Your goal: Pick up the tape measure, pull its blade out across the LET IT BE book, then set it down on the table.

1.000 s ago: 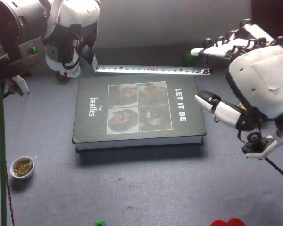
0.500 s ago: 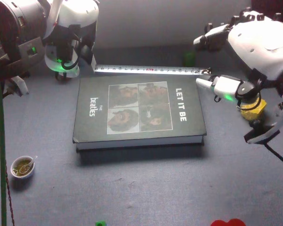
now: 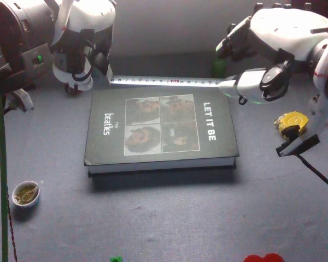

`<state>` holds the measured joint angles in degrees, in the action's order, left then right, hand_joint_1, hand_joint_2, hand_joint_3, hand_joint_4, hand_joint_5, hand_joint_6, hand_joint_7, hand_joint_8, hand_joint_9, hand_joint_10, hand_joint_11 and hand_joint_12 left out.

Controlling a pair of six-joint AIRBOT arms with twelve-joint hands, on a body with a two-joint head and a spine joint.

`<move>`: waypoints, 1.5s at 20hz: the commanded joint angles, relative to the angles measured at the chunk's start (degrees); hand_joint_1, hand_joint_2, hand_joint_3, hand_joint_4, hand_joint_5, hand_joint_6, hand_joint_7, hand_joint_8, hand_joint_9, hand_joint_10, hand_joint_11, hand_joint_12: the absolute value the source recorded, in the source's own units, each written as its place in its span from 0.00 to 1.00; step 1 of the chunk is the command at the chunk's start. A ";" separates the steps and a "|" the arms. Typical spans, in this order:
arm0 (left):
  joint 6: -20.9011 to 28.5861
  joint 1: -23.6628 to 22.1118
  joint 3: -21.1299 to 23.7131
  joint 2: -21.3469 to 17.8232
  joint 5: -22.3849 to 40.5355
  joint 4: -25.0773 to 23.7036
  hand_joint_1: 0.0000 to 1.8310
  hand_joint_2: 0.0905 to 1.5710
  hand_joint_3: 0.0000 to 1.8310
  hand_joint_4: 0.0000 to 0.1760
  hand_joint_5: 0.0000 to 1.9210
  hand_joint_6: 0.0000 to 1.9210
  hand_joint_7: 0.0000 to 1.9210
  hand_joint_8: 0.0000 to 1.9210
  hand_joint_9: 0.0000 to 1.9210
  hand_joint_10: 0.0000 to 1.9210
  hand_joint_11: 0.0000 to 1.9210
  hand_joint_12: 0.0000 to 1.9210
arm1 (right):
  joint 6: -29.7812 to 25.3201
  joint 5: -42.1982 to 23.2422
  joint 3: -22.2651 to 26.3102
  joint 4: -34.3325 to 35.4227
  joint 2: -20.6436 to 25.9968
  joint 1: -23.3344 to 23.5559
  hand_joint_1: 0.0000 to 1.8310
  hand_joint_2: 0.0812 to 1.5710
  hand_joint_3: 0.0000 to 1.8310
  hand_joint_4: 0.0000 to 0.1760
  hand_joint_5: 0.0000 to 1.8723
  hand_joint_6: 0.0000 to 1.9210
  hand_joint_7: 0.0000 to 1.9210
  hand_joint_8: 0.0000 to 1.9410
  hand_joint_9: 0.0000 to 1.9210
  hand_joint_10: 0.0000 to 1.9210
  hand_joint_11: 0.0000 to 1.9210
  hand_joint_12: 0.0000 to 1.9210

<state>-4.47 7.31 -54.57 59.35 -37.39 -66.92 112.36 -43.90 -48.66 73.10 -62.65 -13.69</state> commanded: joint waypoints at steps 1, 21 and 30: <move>-0.46 -1.06 0.04 -0.38 1.35 -4.69 0.76 0.67 0.00 0.00 0.56 0.31 0.56 0.47 0.47 0.65 0.47 0.54 | 0.83 -1.50 0.05 -2.91 0.01 1.25 0.55 0.66 0.00 0.00 0.43 0.01 0.45 0.01 0.40 0.05 0.13 0.62; -0.48 -1.32 0.12 -0.80 1.18 -4.66 0.76 0.67 0.00 0.00 0.56 0.32 0.57 0.46 0.47 0.65 0.46 0.53 | 14.23 -6.47 2.86 4.95 -0.85 3.76 0.55 0.67 0.00 0.00 0.45 0.01 0.47 0.01 0.40 0.05 0.14 0.63; -0.48 -1.41 0.07 -0.81 1.18 -4.62 0.76 0.67 0.00 0.00 0.56 0.32 0.56 0.46 0.47 0.65 0.46 0.53 | 14.94 -7.27 2.52 6.01 -1.78 3.54 0.55 0.67 0.00 0.00 0.44 0.01 0.48 0.01 0.42 0.05 0.16 0.63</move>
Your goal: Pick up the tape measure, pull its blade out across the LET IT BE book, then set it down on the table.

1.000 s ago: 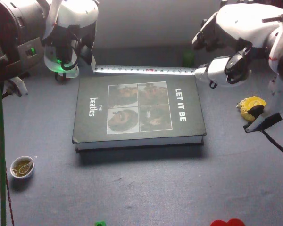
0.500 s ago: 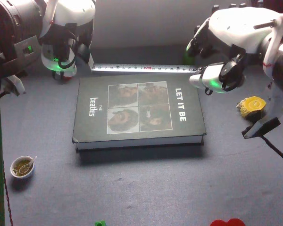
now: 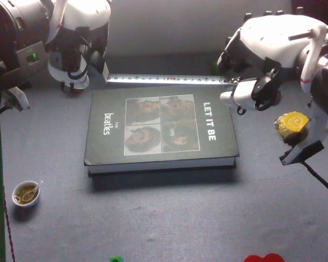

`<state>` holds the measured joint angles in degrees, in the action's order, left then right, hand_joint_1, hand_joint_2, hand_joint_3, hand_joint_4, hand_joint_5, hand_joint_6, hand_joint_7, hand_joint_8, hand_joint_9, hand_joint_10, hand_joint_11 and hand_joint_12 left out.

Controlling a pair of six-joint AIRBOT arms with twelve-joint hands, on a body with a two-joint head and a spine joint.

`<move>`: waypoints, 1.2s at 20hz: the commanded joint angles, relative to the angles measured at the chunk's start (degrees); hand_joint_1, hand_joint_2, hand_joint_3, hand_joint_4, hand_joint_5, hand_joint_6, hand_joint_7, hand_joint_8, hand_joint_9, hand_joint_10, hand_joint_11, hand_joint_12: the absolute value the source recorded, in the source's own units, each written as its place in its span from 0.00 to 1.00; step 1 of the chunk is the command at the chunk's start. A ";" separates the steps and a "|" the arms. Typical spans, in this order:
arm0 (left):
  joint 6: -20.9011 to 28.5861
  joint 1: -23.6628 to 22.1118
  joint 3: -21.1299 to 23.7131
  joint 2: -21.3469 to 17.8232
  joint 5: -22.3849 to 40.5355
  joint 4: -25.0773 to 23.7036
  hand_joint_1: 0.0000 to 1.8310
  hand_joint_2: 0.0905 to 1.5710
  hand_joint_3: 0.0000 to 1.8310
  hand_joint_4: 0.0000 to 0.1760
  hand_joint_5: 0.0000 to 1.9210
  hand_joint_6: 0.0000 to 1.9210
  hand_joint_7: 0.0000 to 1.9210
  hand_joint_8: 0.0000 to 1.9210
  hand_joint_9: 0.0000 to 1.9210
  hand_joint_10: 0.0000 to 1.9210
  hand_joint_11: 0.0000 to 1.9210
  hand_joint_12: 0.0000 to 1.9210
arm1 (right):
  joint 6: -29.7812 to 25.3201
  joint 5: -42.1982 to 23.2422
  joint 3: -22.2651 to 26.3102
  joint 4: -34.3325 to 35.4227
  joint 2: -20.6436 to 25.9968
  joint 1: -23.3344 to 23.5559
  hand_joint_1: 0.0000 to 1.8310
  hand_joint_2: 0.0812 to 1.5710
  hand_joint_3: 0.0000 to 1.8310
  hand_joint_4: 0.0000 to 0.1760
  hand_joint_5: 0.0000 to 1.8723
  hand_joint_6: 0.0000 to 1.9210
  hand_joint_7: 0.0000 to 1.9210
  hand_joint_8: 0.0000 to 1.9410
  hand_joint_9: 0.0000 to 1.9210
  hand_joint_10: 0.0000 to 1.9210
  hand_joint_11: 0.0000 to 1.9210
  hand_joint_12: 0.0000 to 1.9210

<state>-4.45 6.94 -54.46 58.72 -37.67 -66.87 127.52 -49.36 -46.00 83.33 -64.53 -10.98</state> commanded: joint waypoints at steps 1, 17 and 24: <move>-0.50 -1.05 0.00 -0.17 1.46 -4.67 0.76 0.67 0.00 0.00 0.56 0.31 0.56 0.47 0.47 0.65 0.46 0.53 | -0.25 -1.79 -0.26 -4.06 0.03 0.99 0.55 0.67 0.00 0.00 0.44 0.01 0.47 0.01 0.42 0.05 0.15 0.63; -0.50 -1.22 0.06 -0.17 1.08 -4.53 0.76 0.67 0.00 0.00 0.57 0.30 0.56 0.47 0.47 0.64 0.47 0.52 | -0.68 -1.75 -0.98 -3.69 -0.31 1.74 0.54 0.66 0.00 0.00 0.45 0.01 0.48 0.01 0.42 0.04 0.15 0.63; -0.50 -1.32 0.27 -0.19 0.97 -4.46 0.76 0.67 0.00 0.00 0.57 0.30 0.56 0.47 0.48 0.64 0.47 0.52 | -0.85 -1.56 -1.14 -3.71 -0.29 1.76 0.58 0.71 0.00 0.00 0.49 0.45 0.52 0.01 0.47 0.07 0.20 0.64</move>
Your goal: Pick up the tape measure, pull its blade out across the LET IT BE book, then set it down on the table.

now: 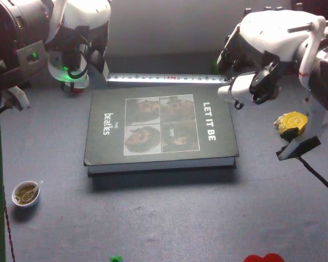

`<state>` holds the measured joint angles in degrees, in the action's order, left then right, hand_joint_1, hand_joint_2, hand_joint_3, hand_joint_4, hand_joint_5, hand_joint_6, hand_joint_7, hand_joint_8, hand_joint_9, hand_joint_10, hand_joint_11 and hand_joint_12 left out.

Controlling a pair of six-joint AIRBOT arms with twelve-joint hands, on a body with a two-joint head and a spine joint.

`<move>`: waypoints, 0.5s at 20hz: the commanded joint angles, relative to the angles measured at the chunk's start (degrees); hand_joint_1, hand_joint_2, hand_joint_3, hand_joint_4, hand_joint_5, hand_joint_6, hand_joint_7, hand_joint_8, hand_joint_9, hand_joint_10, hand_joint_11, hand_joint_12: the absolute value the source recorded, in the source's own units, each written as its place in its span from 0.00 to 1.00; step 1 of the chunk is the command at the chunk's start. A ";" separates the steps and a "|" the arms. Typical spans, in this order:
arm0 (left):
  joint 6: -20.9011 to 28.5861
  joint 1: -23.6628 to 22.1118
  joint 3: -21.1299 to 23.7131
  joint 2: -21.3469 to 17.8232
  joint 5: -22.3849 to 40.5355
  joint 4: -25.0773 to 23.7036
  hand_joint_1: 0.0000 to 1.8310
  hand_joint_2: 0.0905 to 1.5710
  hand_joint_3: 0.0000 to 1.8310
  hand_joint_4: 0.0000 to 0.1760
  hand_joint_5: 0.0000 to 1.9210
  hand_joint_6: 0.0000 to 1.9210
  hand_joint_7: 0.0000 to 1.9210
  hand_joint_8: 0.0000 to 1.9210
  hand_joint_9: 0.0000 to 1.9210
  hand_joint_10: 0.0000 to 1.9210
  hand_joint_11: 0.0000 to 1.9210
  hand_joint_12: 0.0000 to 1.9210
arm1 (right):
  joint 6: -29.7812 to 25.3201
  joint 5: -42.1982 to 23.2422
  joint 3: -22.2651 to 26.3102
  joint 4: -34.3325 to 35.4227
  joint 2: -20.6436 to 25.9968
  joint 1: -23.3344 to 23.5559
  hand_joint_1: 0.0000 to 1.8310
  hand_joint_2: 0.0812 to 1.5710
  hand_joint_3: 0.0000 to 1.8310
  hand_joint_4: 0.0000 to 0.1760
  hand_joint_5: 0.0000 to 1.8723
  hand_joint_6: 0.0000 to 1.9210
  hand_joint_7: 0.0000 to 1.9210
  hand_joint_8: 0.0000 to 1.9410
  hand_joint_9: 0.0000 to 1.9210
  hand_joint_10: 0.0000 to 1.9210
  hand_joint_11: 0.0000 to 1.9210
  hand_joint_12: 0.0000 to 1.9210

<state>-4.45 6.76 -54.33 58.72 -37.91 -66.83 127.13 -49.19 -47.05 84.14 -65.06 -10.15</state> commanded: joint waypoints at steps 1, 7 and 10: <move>-0.50 -1.20 0.12 -0.19 1.18 -4.51 0.76 0.67 0.00 0.00 0.57 0.30 0.56 0.46 0.48 0.64 0.47 0.52 | -0.48 -1.72 -0.12 -4.51 0.23 0.93 0.64 0.71 0.01 0.00 0.46 0.58 0.52 0.40 0.49 0.08 0.23 0.66; -0.50 -1.26 0.07 -0.21 1.02 -4.40 0.76 0.67 0.00 0.00 0.57 0.30 0.56 0.46 0.48 0.64 0.47 0.52 | -0.67 -1.58 -0.14 -4.51 0.27 0.91 0.66 0.71 0.00 0.11 0.48 0.61 0.51 0.48 0.47 0.26 0.28 0.68; -0.50 -1.26 0.11 -0.21 1.02 -4.36 0.76 0.67 0.00 0.00 0.57 0.30 0.56 0.46 0.47 0.64 0.47 0.52 | -0.78 -1.48 -0.13 -4.52 0.27 0.77 0.66 0.71 0.00 0.11 0.48 0.61 0.51 0.48 0.47 0.27 0.29 0.68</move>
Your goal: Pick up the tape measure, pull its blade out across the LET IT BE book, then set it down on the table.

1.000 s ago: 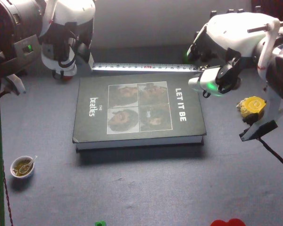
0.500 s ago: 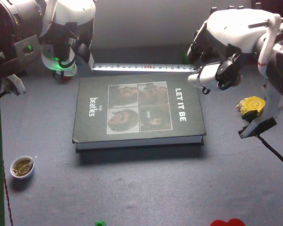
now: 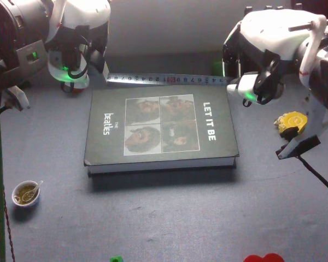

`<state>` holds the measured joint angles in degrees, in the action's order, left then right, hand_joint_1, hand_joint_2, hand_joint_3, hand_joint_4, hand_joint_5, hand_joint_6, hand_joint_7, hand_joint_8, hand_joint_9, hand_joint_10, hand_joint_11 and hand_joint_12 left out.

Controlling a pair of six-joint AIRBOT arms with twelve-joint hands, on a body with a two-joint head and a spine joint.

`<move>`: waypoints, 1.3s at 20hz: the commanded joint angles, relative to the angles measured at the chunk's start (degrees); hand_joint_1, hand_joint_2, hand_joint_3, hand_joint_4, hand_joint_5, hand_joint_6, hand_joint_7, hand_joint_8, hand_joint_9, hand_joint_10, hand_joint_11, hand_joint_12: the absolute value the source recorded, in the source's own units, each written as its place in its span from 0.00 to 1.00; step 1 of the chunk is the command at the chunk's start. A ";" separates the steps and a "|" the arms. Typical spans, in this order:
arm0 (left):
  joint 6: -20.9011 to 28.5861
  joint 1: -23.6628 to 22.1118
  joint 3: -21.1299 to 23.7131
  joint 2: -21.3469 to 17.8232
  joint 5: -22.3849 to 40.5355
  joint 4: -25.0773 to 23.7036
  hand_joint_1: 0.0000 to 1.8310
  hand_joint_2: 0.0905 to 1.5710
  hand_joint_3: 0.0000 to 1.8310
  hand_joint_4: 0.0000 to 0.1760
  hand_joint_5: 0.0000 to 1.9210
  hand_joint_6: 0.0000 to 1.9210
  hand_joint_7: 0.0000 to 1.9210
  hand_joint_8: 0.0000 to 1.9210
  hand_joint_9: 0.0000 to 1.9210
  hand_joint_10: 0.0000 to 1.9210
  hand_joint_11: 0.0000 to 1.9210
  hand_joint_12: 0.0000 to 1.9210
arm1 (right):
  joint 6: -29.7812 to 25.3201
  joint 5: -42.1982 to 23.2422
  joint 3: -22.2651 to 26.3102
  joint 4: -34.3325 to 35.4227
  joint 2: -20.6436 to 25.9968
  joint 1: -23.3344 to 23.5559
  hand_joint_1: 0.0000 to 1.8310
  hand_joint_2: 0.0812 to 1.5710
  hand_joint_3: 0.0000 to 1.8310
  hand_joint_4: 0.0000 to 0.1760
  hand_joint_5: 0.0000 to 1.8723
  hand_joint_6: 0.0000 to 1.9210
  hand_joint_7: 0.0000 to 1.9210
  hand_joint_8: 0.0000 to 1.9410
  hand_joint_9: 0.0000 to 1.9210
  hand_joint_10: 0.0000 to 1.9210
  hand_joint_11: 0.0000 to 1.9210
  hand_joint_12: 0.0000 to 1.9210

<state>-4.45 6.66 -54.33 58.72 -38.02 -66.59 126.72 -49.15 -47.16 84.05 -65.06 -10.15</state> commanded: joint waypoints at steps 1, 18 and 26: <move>-0.50 -1.16 0.09 -0.21 1.13 -4.60 0.76 0.67 0.00 0.00 0.56 0.30 0.56 0.47 0.47 0.65 0.47 0.53 | -0.41 -1.52 -0.02 -4.43 0.30 0.76 0.66 0.71 0.00 0.10 0.48 0.61 0.51 0.48 0.47 0.27 0.29 0.68; 0.39 -0.08 -0.37 -0.48 1.79 -2.25 0.76 0.67 0.00 0.00 0.56 0.31 0.56 0.47 0.47 0.65 0.46 0.54 | -0.43 -1.58 -0.04 -5.69 4.06 -0.22 0.66 0.71 0.00 0.05 0.48 0.62 0.50 0.48 0.47 0.28 0.29 0.68; -0.07 -0.11 -0.59 -1.07 1.88 -2.32 0.76 0.67 0.00 0.00 0.57 0.30 0.56 0.47 0.47 0.65 0.46 0.53 | -0.17 -0.42 -0.05 -5.74 6.44 -0.46 0.66 0.71 0.00 0.05 0.48 0.63 0.51 0.48 0.47 0.28 0.29 0.68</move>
<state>-2.94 7.03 -54.39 58.35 -35.31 -63.79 125.86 -45.54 -46.98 82.39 -59.33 -11.00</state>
